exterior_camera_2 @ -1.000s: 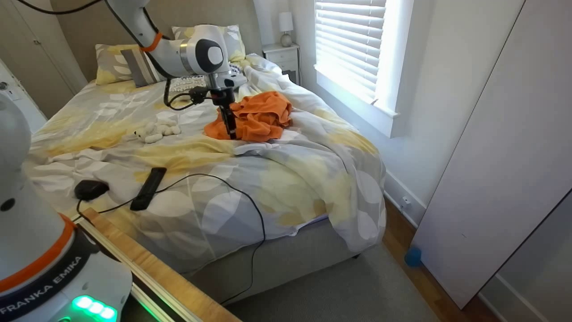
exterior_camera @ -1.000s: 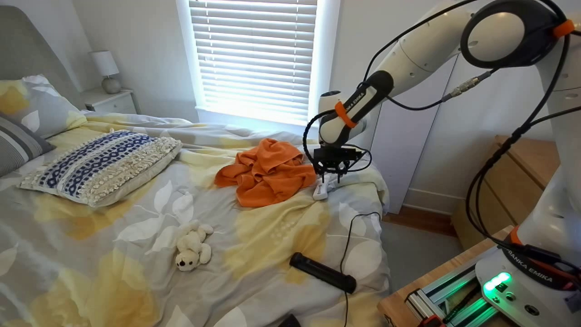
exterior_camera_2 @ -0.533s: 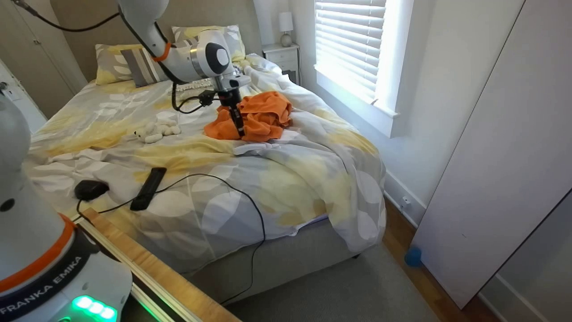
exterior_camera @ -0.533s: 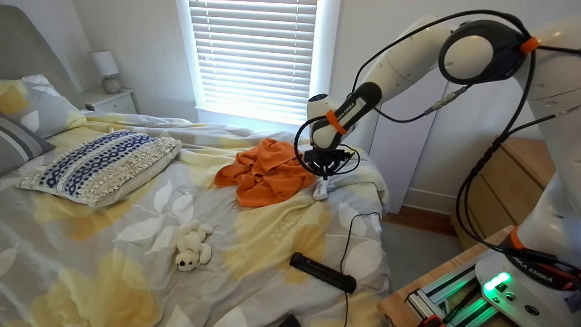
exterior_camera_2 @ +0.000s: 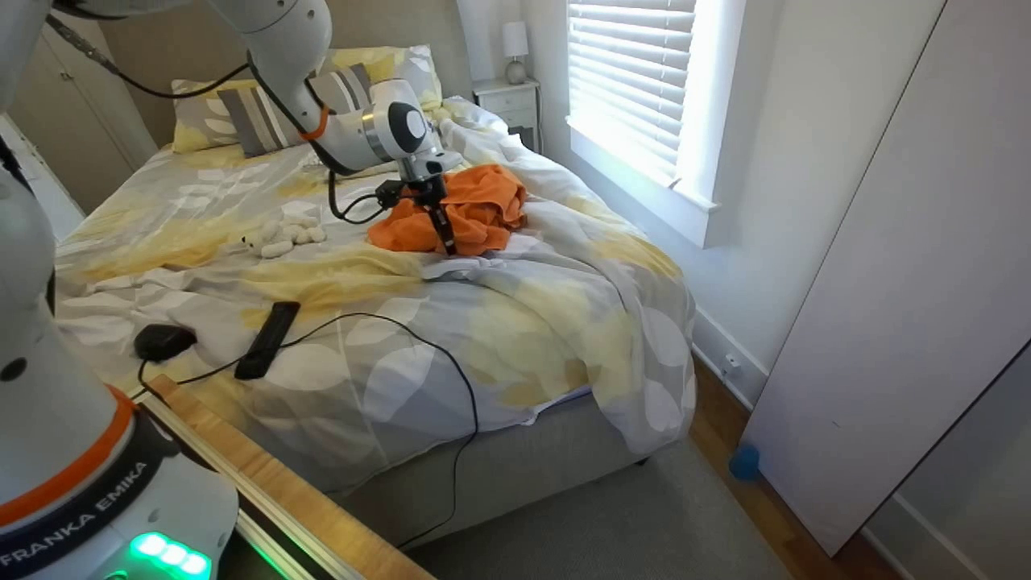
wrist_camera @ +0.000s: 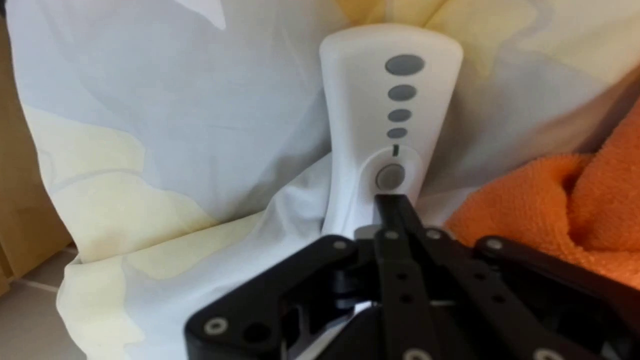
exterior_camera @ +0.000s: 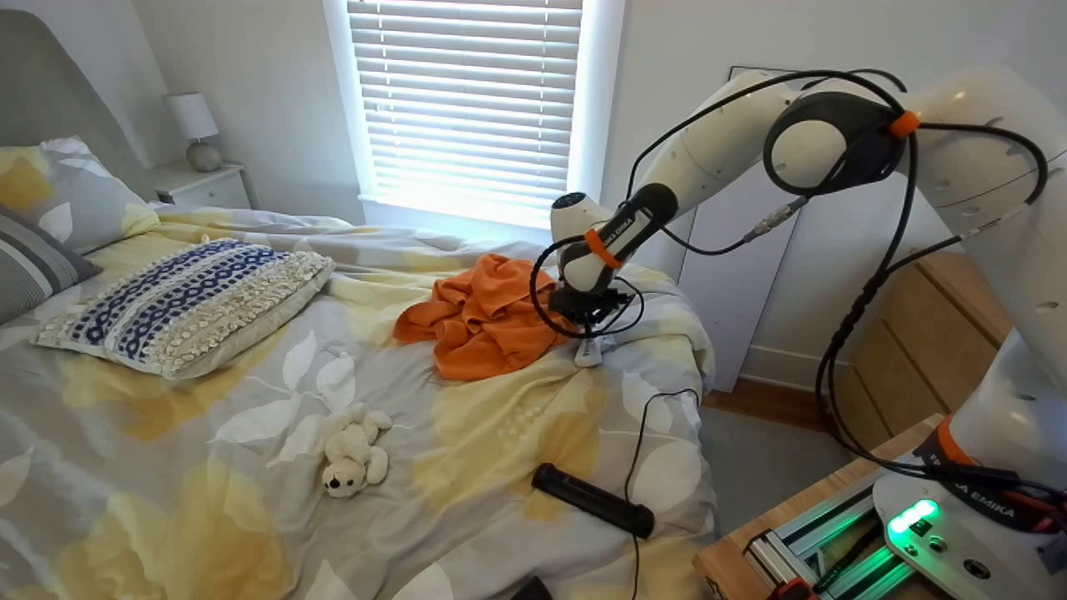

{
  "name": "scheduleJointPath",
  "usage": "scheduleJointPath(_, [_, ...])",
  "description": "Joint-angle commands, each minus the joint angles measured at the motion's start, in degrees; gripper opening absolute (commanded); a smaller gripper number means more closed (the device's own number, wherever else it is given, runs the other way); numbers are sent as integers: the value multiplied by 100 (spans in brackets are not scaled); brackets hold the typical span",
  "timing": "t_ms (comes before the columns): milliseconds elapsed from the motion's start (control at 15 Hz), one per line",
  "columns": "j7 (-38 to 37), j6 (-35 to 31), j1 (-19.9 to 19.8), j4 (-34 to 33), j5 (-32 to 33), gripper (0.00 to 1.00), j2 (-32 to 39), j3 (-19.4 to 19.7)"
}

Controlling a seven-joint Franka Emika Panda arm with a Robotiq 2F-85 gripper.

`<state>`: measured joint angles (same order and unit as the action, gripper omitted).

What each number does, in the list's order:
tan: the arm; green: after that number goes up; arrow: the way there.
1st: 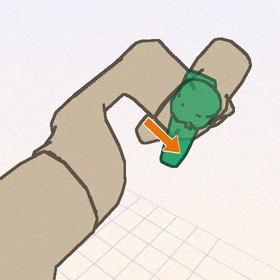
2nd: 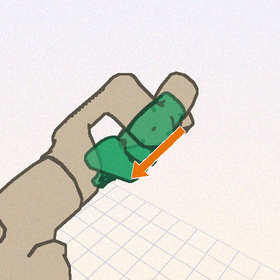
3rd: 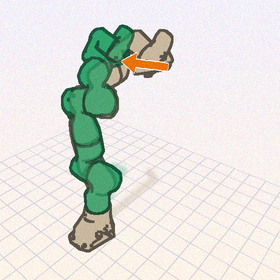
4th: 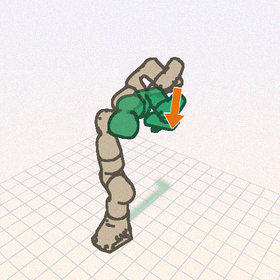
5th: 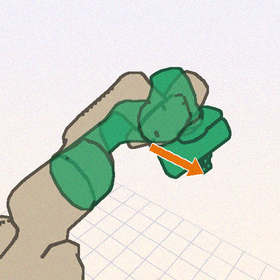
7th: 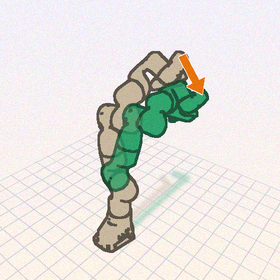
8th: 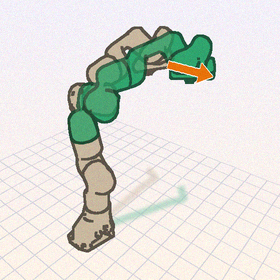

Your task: Turn the light on and off using the white remote

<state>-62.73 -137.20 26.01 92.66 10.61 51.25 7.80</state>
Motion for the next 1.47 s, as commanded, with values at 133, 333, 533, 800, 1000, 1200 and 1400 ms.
scheduleJointPath(133, [-133,46,-12,-528,53,0,411,-15])
scheduleJointPath(333, [-112,145,-29,-576,12,0,413,-35])
scheduleJointPath(533, [-99,309,-42,-621,-6,0,411,-49])
scheduleJointPath(800, [-55,631,-118,-683,-69,0,428,-141])
scheduleJointPath(1000, [-47,672,-152,-723,-75,0,435,-193])
scheduleJointPath(1200, [-36,667,-167,-731,-81,0,425,-225])
scheduleJointPath(1400, [-18,707,-197,-726,-105,0,425,-270])
